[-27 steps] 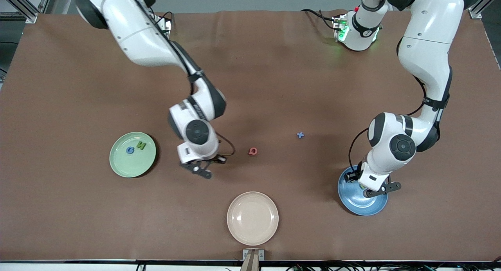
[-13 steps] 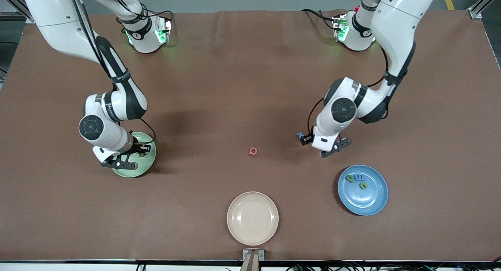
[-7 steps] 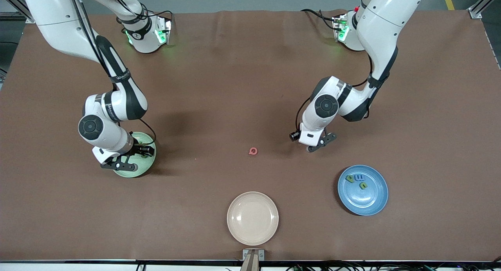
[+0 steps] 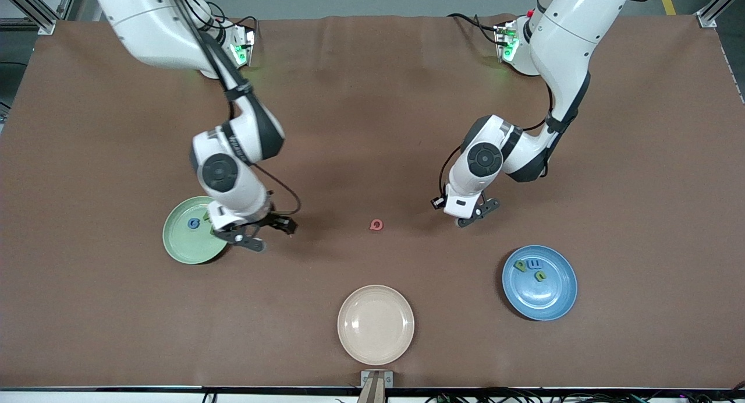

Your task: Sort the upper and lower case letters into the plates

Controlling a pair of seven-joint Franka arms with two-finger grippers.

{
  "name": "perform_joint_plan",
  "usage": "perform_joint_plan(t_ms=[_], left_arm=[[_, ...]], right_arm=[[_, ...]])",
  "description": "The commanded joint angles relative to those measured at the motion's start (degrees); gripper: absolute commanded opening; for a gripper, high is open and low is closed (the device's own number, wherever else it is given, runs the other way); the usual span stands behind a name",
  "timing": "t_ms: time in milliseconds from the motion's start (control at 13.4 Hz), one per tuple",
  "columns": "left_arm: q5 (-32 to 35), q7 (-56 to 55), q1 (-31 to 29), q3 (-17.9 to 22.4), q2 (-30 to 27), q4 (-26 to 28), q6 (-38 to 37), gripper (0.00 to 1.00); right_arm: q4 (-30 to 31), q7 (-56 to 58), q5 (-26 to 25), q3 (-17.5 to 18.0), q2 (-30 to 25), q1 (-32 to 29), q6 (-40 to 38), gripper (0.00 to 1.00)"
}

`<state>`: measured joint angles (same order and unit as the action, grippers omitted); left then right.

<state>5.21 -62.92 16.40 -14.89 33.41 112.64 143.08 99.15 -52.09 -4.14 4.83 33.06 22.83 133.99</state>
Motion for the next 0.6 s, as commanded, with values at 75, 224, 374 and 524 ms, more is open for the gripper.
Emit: perform_joint_plan(t_ms=[75,224,374,524], left_arm=[[0.9,-0.1,-1.3,0.3,-2.1,-3.0,-0.5,0.00],[1.5,1.9,-1.4,2.0,-2.2,-6.5,-2.3,0.00],[3.8,6.9,-2.0,4.2,-1.9,-11.8,-7.0,0.00],[4.6,14.5,-5.1,4.5,-1.6,-14.6,-8.9,0.00]], right_arm=[[-14.0,-15.7,0.2,-0.6,11.1,7.5,-1.4,1.00],[-22.6,-24.2,-0.1,-0.6,16.7,10.5,-5.6,1.00],[-30.6,-32.9,-0.3,-0.8,21.5,12.8,-8.0,1.00],[-34.5,-38.7,-0.3,-0.9,24.3,14.4,-8.4,1.00]])
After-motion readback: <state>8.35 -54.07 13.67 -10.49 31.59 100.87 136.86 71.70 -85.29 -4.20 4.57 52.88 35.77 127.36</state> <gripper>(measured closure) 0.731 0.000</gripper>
